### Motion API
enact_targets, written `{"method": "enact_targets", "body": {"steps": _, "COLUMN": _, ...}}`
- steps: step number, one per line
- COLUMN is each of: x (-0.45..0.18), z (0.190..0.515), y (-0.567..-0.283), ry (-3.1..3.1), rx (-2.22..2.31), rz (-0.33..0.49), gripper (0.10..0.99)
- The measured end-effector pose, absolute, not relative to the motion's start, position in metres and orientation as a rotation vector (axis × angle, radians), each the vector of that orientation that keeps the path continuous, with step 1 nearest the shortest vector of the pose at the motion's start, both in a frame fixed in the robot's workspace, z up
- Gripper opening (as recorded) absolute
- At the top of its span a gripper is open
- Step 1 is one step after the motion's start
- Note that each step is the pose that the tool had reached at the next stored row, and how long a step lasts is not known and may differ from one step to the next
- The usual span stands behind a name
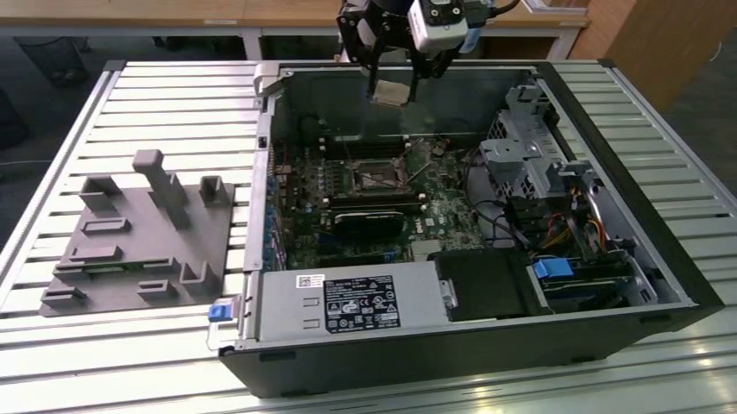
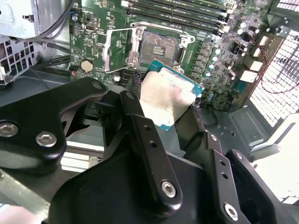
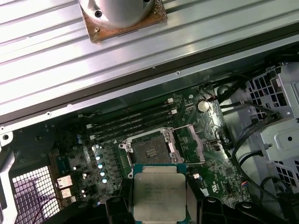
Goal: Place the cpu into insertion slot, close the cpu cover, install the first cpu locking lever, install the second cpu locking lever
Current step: 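Place the cpu into insertion slot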
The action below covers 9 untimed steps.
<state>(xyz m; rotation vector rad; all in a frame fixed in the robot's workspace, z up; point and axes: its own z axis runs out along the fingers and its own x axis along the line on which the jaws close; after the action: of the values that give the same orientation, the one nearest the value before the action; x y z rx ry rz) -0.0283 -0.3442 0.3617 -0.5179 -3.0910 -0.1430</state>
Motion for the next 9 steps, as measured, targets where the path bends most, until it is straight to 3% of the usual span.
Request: {"method": "enact_targets", "body": {"steps": 9, "x": -0.0284, "z": 0.3617, "y": -0.3442, "ry": -3.084, "rx": -0.566, "rz": -0.143, "gripper": 0.541}}
